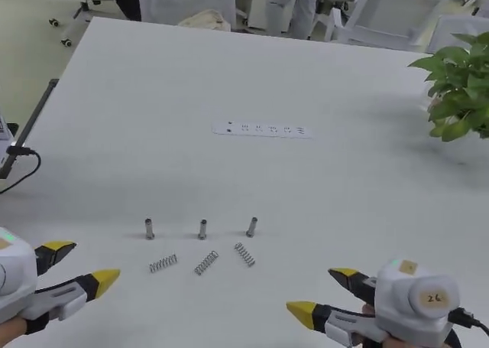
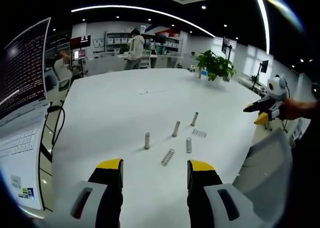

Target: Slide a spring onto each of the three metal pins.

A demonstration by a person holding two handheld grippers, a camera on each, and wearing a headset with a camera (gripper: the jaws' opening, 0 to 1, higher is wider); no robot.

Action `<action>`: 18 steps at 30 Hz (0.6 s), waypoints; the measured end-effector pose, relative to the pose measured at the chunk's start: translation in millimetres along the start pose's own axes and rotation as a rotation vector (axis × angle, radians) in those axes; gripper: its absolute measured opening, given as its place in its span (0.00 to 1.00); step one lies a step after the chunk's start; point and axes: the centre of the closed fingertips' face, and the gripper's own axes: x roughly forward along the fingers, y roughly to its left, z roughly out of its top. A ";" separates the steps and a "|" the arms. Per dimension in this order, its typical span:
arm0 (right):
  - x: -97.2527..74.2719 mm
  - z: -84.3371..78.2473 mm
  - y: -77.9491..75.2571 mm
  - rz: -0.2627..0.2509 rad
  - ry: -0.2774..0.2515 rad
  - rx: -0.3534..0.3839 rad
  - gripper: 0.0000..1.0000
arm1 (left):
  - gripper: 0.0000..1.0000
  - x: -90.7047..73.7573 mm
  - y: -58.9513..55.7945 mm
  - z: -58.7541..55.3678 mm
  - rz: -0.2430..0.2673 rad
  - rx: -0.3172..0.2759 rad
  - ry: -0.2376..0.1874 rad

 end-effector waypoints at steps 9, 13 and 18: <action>-4.6 -1.0 -4.1 -0.023 -0.001 0.010 0.61 | 0.46 14.4 -3.9 -1.8 -0.039 0.026 0.026; -6.0 -1.8 -4.2 -0.030 -0.002 0.015 0.61 | 0.45 19.8 -5.8 -5.0 -0.055 0.034 0.038; -7.0 -3.2 -4.3 -0.036 0.001 0.019 0.61 | 0.45 23.5 -7.9 -7.0 -0.070 0.029 0.045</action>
